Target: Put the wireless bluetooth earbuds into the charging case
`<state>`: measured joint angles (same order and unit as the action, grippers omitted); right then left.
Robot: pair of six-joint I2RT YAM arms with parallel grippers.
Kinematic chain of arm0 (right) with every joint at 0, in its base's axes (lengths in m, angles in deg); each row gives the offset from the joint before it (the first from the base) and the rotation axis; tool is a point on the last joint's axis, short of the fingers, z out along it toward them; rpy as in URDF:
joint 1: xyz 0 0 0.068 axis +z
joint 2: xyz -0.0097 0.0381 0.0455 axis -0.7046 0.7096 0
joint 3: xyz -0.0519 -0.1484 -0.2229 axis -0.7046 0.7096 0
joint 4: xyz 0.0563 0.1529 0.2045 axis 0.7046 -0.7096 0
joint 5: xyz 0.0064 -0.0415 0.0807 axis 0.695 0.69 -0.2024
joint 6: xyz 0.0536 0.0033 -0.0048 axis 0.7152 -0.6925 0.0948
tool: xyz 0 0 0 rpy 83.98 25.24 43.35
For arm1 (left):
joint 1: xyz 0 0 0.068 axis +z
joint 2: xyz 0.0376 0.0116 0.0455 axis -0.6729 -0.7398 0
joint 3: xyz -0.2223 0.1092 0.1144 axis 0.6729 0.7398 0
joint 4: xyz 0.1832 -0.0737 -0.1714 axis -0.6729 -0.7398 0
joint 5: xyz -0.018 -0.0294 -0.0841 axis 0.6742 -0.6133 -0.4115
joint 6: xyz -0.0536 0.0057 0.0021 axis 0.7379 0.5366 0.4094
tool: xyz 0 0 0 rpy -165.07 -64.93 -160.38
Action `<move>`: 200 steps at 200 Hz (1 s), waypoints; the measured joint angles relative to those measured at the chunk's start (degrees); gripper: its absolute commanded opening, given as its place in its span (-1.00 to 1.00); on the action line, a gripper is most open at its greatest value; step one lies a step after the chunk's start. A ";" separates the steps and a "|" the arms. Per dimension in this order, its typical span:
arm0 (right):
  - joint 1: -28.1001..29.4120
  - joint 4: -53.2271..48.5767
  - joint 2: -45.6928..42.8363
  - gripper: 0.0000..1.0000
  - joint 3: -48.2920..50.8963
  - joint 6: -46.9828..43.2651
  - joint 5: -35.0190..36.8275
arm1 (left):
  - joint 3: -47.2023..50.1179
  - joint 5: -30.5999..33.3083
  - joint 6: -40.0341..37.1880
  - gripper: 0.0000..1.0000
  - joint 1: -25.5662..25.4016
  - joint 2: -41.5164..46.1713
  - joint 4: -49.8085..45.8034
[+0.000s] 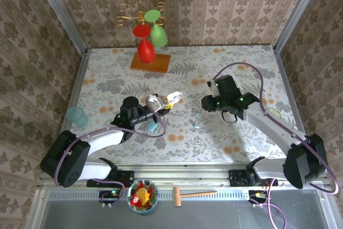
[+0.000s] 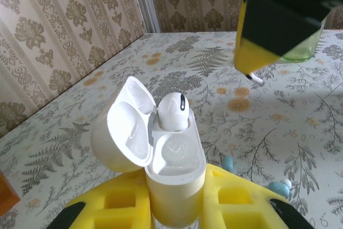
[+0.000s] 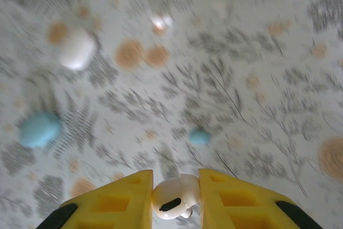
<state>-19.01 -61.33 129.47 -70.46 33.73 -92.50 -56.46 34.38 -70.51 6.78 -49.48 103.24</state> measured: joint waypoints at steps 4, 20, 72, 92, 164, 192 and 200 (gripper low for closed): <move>0.07 1.33 -0.96 -0.50 0.50 0.63 -0.31 | -0.37 0.04 0.00 -0.93 -0.11 -0.28 0.00; 0.55 6.34 -4.31 -0.50 2.43 2.91 -1.29 | -1.95 0.02 0.00 -0.93 -0.50 -1.38 -0.07; 4.48 22.03 -8.48 -0.51 6.51 8.39 -2.54 | -4.92 0.13 0.70 -0.94 -2.03 -4.35 0.31; 6.27 26.47 -8.04 -0.51 6.60 9.38 -2.51 | -5.79 0.33 1.22 -0.94 -2.58 -5.18 0.37; 10.84 34.86 -1.70 -0.51 6.60 10.14 -2.27 | -6.80 0.76 2.78 -0.94 -3.10 -5.79 0.37; 11.28 36.61 -0.39 -0.51 6.60 10.12 -2.23 | -6.88 0.92 3.26 -0.94 -3.10 -5.79 0.35; 11.37 37.05 0.00 -0.51 6.60 10.14 -2.16 | -6.88 0.94 3.48 -0.94 -3.10 -5.79 0.37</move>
<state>-7.65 -24.29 129.47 -63.86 43.88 -94.66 -63.35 35.32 -67.04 3.68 -55.27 103.61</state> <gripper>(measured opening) 0.246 0.188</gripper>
